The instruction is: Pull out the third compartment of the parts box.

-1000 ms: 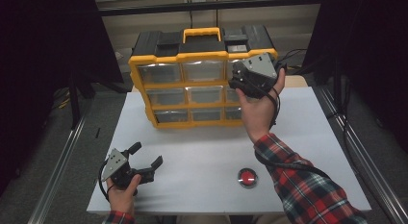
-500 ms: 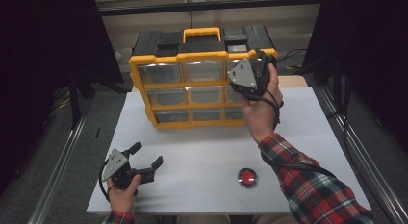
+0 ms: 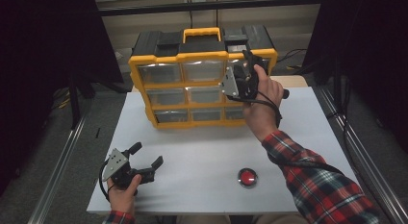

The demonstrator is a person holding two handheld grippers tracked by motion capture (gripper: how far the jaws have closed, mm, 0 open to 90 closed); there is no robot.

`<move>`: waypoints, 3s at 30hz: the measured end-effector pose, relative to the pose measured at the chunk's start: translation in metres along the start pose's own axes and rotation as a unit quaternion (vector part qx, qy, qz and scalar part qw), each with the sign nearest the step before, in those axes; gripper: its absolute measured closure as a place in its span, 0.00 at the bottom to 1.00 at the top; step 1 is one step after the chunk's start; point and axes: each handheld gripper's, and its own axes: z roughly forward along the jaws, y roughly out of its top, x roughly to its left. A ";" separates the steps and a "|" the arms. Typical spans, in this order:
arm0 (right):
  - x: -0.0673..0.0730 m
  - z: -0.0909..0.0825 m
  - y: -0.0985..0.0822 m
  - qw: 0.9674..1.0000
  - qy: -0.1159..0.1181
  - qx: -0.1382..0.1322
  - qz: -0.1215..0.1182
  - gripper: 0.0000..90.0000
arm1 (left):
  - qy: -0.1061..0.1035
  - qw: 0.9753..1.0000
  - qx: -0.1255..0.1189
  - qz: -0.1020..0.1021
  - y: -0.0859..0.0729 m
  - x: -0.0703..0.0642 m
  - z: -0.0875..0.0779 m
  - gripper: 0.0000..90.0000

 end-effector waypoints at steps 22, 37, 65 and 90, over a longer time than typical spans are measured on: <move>0.004 0.007 0.001 0.998 0.008 0.005 -0.061 0.67 | 0.000 1.000 0.000 0.002 0.000 0.000 0.000 0.04; 0.005 0.011 0.003 0.996 0.005 -0.001 -0.083 0.70 | -0.001 1.000 0.000 0.002 0.000 0.000 -0.002 0.04; 0.007 0.010 0.004 0.991 -0.007 -0.009 -0.132 0.72 | 0.006 1.000 0.002 0.005 0.000 0.001 -0.003 0.04; 0.007 -0.009 0.002 0.990 0.021 -0.008 -0.139 0.91 | 0.005 1.000 -0.002 0.005 0.001 0.001 -0.003 0.05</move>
